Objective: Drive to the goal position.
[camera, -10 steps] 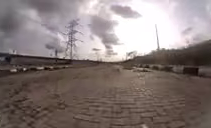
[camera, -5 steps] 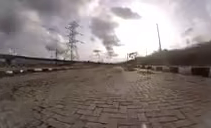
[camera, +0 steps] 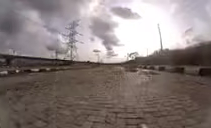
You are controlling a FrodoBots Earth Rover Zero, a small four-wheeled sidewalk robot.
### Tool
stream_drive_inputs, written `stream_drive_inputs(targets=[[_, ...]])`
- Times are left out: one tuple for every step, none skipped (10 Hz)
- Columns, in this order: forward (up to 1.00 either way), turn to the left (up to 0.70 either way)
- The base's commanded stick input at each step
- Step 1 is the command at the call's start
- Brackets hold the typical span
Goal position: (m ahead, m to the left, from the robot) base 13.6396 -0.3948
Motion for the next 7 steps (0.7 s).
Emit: stream_drive_inputs(targets=[[1.00,0.00],[1.00,0.00],[1.00,0.00],[1.00,0.00],[1.00,0.00],[1.00,0.00],[1.00,0.00]])
